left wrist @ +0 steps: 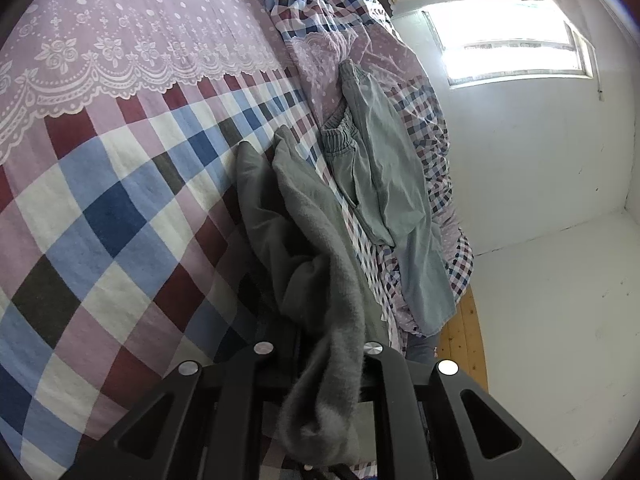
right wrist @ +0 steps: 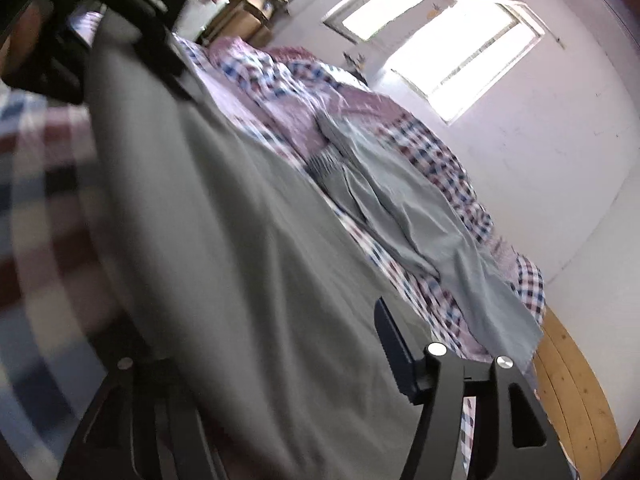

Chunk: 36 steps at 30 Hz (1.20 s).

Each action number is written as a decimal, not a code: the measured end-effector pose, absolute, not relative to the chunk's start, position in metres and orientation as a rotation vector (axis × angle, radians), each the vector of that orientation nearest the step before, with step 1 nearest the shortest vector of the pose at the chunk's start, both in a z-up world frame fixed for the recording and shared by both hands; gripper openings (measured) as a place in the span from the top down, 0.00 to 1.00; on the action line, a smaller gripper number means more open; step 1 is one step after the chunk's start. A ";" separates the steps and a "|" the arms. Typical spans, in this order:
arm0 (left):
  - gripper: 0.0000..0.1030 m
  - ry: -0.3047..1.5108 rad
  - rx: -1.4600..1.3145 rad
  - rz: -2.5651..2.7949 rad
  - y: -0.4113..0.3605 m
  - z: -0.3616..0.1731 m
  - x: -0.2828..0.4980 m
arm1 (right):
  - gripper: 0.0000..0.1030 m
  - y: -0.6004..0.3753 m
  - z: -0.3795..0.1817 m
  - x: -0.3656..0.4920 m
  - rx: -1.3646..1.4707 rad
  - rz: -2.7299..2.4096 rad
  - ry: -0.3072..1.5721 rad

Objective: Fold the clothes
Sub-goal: 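Lift the folded t-shirt off the bed with both grippers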

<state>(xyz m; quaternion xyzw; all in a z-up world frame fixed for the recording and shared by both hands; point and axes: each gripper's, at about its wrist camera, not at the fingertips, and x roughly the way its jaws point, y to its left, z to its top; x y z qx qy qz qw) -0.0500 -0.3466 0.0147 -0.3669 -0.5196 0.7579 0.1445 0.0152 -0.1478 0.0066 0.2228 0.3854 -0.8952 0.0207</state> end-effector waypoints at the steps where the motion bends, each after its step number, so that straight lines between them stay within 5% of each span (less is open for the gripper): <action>1: 0.89 -1.497 -1.055 2.185 -0.347 0.015 -0.050 | 0.36 -0.141 0.006 0.014 0.705 -2.784 1.195; 36: 0.90 -1.530 -1.049 2.205 -0.349 0.012 -0.050 | 0.37 0.028 -0.007 0.035 0.835 -2.759 1.561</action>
